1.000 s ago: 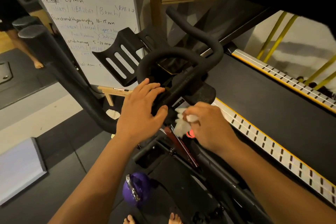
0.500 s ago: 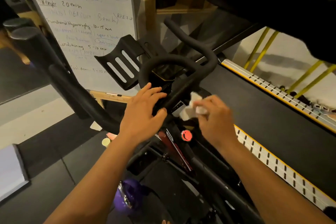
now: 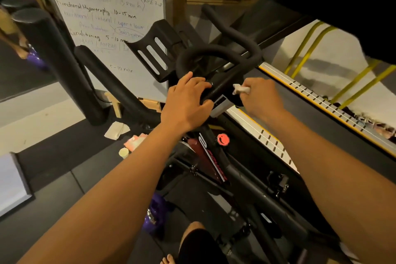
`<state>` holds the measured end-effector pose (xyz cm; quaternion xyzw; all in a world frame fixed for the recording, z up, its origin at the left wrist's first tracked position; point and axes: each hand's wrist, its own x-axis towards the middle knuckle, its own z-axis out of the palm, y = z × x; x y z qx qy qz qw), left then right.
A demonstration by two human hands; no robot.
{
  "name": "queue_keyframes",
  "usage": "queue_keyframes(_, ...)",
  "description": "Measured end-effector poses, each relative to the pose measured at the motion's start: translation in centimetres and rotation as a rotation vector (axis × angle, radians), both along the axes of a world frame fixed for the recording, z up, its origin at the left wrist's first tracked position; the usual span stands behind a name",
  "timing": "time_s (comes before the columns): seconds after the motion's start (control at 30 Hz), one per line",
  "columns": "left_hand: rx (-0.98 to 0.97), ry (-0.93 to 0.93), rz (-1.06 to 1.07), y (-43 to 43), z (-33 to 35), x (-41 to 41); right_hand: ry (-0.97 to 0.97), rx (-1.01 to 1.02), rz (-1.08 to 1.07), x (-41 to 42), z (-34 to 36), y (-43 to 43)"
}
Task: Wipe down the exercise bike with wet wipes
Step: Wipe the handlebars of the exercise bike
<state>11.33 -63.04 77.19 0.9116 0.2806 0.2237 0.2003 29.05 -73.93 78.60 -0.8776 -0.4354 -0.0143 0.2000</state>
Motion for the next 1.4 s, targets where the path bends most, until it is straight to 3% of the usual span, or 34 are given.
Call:
queue_keyframes(0.27, 0.011, 0.045, -0.023, -0.1, 0.0, -0.4, -0.033, 0.088, -0.072, -3.0, -1.5, -0.5)
queue_keyframes(0.43, 0.004, 0.057, -0.046, -0.2, 0.3, -0.6, 0.105, 0.096, 0.049, -2.6, -1.0, -1.7)
queue_keyframes(0.83, -0.049, 0.038, -0.042, -0.2, 0.3, -0.7, 0.027, 0.017, -0.173, 2.1, 0.6, 1.5)
queue_keyframes(0.9, -0.118, -0.018, -0.02, -0.4, 0.5, -0.6, 0.043, 0.048, -0.101, -0.3, -0.2, 0.7)
queue_keyframes(1.03, -0.37, -0.184, 0.051, -1.1, 1.6, -1.0, 0.139, -0.032, 0.343, -7.3, -2.4, -0.3)
queue_keyframes(1.1, -0.46, -0.269, 0.073, -1.0, 1.8, -1.3, 0.123, 0.156, 0.345, -6.7, -2.0, 0.0)
queue_keyframes(1.2, -0.564, -0.33, 0.114, -0.9, 2.0, -1.6, 0.086, 0.445, 0.105, -1.9, 0.2, 0.5)
queue_keyframes(1.3, -0.578, -0.345, 0.154, -0.9, 2.0, -1.5, 0.053, 0.473, 0.027, 1.7, 1.5, 1.8)
queue_keyframes(1.4, -0.561, -0.354, 0.191, -0.8, 1.8, -1.2, 0.034, 0.472, 0.103, -0.5, 0.2, 3.0)
